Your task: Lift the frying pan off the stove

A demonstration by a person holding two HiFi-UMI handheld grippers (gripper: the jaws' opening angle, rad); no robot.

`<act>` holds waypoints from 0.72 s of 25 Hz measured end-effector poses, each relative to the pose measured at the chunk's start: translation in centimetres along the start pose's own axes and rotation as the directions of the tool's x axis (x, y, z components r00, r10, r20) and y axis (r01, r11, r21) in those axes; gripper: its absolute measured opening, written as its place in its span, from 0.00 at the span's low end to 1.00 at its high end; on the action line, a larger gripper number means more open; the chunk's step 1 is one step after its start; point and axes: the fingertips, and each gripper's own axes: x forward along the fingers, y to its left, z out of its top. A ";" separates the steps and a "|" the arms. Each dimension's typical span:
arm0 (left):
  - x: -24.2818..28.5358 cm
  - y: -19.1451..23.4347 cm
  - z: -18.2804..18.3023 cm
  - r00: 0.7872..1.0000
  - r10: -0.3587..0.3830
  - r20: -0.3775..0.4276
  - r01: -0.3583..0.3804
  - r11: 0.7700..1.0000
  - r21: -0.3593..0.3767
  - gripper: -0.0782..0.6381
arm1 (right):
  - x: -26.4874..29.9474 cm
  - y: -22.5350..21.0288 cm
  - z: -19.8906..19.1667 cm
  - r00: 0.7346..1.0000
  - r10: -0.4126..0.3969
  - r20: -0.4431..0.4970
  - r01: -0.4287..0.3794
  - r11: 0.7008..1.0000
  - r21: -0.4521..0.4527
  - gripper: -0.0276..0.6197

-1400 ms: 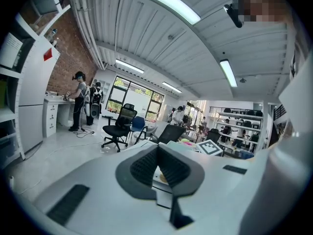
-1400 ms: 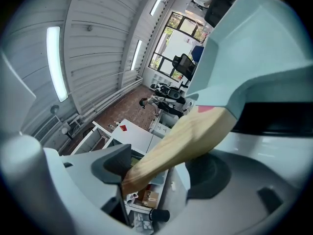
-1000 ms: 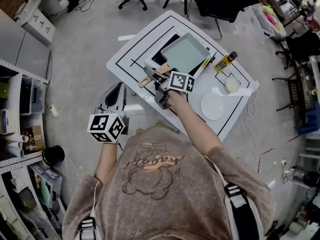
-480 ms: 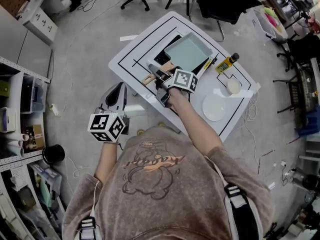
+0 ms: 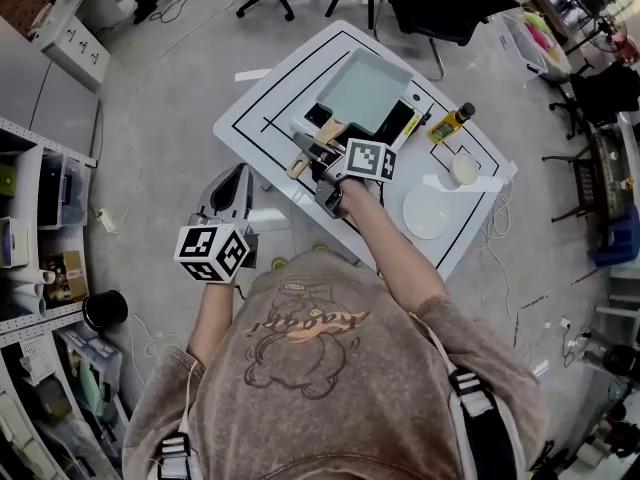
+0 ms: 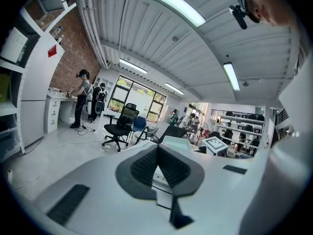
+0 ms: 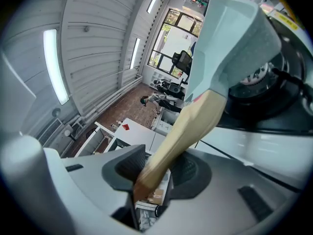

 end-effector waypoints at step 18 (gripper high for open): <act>-0.8 0.8 -0.9 1.000 0.025 -0.014 -0.025 1.000 -0.011 0.12 | -3.1 7.1 -6.3 0.923 0.233 -0.308 -0.240 0.971 0.016 0.27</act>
